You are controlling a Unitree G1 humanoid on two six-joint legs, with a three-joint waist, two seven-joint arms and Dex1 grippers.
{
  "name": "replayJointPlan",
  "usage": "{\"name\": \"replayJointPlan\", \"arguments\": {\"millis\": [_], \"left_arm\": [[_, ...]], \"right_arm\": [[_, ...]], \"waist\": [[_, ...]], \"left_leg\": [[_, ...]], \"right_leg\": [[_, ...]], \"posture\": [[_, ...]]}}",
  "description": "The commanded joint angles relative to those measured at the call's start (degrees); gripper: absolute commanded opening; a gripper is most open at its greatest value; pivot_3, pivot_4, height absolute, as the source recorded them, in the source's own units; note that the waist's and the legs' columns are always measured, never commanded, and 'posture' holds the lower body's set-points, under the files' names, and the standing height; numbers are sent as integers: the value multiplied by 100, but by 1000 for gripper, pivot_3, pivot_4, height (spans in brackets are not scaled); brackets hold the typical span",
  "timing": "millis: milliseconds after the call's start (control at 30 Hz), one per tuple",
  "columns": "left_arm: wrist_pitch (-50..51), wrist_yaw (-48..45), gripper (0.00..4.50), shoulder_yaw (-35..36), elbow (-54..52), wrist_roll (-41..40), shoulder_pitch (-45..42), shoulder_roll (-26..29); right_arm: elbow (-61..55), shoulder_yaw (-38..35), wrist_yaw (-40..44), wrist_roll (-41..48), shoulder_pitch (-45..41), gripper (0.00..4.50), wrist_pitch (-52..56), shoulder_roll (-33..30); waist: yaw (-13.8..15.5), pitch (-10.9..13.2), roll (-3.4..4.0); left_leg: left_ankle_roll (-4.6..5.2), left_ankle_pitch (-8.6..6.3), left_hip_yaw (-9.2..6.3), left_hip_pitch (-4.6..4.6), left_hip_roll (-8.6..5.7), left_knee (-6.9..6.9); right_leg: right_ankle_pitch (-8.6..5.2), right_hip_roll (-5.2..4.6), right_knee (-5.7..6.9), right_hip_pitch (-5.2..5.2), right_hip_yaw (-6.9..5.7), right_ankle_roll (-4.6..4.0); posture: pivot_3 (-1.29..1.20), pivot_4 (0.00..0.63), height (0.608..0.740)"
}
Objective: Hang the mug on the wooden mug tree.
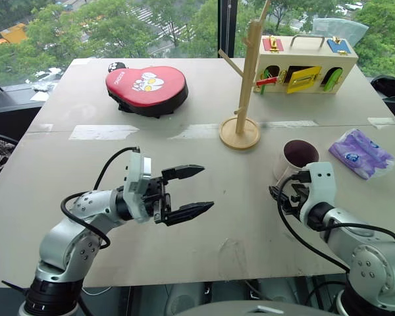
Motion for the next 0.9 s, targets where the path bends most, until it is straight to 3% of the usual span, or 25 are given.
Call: {"name": "replayJointPlan", "arguments": {"millis": [33,267,667,900], "left_arm": [[-77,-59,4500,165,-168,-66,61,55],[-111,-112,4500,195,-161,-54,144,83],[-126,-140,4500,162,-140,-16,152,53],[-139,-92,4500,182,-182,-15,191,33]], "right_arm": [[-150,98,-424,-309,-178,3564,-141,154],[-106,276,-921,-864,-135,3564,-386,33],[205,446,-992,-1451,357,3564,-1152,-801],[773,539,-1107,-1753,465,3564,-1939,-841]], "waist": [[-3,0,0],[-12,1,2],[-53,1,1],[-129,1,1]], "left_leg": [[0,0,1,0,0,0],[0,0,7,-2,0,-3],[-1,0,12,-2,3,-4],[-1,0,13,-2,4,-5]], "right_leg": [[0,0,0,0,0,0],[0,3,0,-6,3,1],[0,6,-1,-9,10,2],[-1,6,-1,-11,12,2]], "posture": [[0,150,731],[0,150,731],[0,150,731],[0,150,731]]}}
